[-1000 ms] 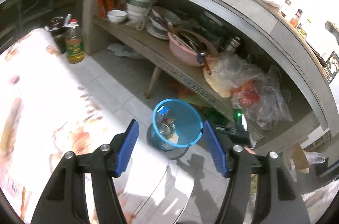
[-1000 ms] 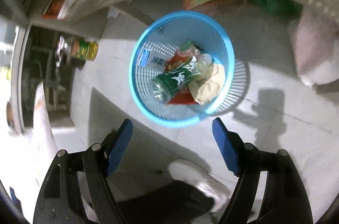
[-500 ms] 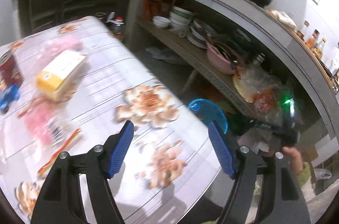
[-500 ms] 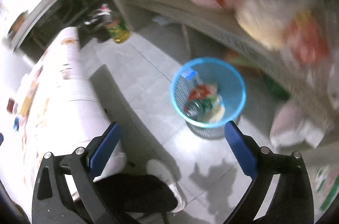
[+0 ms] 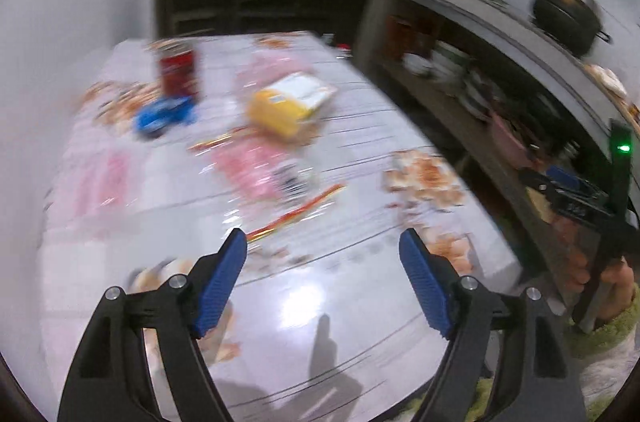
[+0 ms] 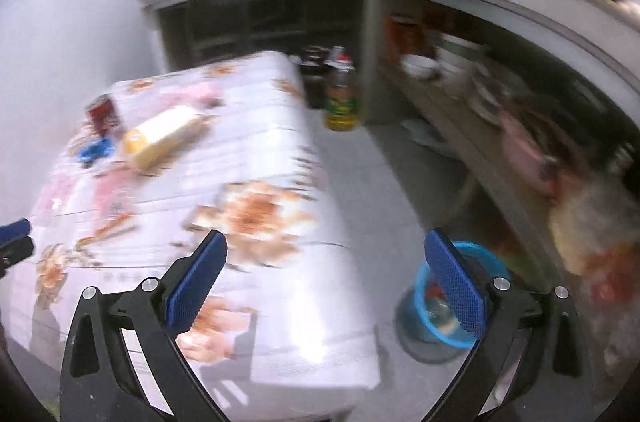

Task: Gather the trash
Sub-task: 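Move both tools back over the table toward the plastic wrappers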

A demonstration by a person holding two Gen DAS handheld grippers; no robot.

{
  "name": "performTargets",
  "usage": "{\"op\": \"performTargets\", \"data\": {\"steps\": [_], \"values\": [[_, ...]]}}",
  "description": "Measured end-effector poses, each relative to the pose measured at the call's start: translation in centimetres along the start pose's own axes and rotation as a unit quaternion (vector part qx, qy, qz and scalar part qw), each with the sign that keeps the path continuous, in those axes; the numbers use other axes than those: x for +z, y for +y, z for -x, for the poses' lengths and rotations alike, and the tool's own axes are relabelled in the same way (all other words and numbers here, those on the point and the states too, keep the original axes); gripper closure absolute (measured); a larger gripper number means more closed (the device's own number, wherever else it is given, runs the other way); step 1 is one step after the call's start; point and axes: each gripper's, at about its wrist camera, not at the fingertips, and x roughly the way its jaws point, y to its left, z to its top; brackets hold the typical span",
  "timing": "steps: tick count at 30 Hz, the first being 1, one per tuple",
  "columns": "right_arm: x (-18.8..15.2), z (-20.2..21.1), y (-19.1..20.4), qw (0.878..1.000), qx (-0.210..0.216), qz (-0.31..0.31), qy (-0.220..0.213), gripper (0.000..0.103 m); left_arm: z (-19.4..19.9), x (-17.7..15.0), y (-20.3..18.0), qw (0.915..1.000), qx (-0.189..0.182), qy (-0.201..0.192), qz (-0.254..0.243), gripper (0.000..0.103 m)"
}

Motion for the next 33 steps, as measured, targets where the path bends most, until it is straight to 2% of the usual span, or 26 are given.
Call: {"op": "performTargets", "data": {"steps": [3, 4, 7, 14, 17, 21, 25, 29, 31, 33], "values": [[0.5, -0.7, 2.3, 0.998, 0.063, 0.003, 0.006, 0.008, 0.8, -1.0, 2.5, 0.9991, 0.035, -0.006, 0.025, 0.027], [0.6, -1.1, 2.9, 0.996, 0.093, -0.001, 0.012, 0.008, 1.0, -1.1, 3.0, 0.9987, 0.04, -0.007, 0.031, 0.027], [0.8, -1.7, 4.9, 0.988, 0.149, -0.013, 0.037, 0.008, 1.3, -1.3, 5.2, 0.9967, 0.055, -0.017, 0.056, 0.027], [1.7, -4.3, 8.9, 0.959, 0.257, -0.052, 0.109, 0.008, 0.5, 0.0, 8.5, 0.9905, 0.104, -0.037, 0.082, 0.027], [2.5, -5.8, 10.9, 0.947, 0.29, -0.046, 0.128, 0.008, -0.6, 1.0, 10.4, 0.987, 0.13, -0.025, 0.09, 0.027], [3.2, -8.7, 13.9, 0.936, 0.312, -0.039, 0.16, 0.008, -2.7, 2.5, 12.9, 0.9825, 0.161, -0.002, 0.095, 0.026], [3.6, -11.0, 16.3, 0.935, 0.309, -0.022, 0.175, 0.009, -5.4, 3.9, 14.8, 0.9767, 0.196, 0.019, 0.086, 0.023], [3.8, -13.8, 18.3, 0.935, 0.298, -0.01, 0.193, 0.02, -8.1, 4.8, 16.4, 0.9711, 0.218, 0.044, 0.086, 0.023], [3.8, -15.0, 19.0, 0.933, 0.295, -0.011, 0.205, 0.025, -9.2, 4.8, 17.0, 0.9689, 0.225, 0.055, 0.089, 0.032], [4.0, -15.3, 19.5, 0.935, 0.292, -0.002, 0.199, 0.032, -9.6, 4.7, 17.1, 0.9694, 0.222, 0.057, 0.087, 0.038]]}}
